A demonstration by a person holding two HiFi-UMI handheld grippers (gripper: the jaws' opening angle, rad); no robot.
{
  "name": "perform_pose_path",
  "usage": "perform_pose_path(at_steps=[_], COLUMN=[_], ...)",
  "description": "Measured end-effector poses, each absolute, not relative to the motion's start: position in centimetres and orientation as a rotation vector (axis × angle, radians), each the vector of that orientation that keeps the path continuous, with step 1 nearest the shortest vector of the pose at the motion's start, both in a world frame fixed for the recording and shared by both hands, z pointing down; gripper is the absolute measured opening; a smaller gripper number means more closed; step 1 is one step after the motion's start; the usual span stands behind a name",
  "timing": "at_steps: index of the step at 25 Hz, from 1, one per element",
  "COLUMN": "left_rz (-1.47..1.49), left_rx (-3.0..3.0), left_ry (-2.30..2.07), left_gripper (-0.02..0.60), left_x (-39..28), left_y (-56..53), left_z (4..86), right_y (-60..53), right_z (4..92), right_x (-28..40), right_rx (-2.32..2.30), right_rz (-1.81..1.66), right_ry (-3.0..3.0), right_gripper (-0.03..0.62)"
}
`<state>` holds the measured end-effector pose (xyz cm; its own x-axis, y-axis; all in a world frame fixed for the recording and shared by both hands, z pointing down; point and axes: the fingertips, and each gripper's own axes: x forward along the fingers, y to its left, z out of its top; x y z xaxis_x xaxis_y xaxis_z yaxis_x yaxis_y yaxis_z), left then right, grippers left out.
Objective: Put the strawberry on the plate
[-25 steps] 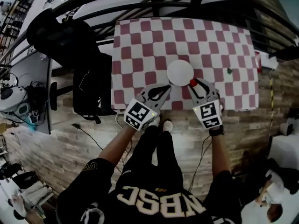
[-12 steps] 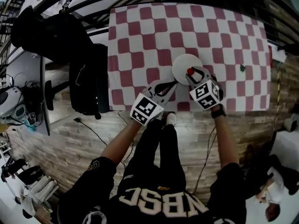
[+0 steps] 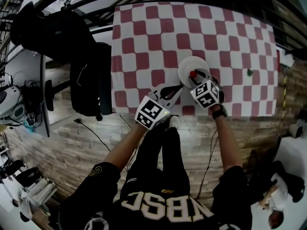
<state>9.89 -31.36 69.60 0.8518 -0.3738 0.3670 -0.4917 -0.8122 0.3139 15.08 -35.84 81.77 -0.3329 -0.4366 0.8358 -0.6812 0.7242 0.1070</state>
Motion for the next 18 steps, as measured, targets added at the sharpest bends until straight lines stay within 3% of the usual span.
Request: perform_pose_path(at_steps=[8,15,18], left_rz=[0.375,0.275,0.233], left_rx=[2.68,2.696,2.719], left_ry=[-0.677,-0.729,-0.769], left_gripper=[0.014,0.014,0.015], left_x=[10.4,10.8,10.7], left_y=[-32.3,-32.4,-32.0], left_z=[64.1,57.4,54.0], right_y=[-36.3,-35.2,-33.6], right_z=[75.3,61.5,56.1], right_x=[16.1,16.3,16.5], right_rx=[0.963,1.314,1.468], right_rz=[0.325,0.329,0.297], right_ry=[-2.051,-2.253,-2.305], right_gripper=[0.189,0.184,0.152])
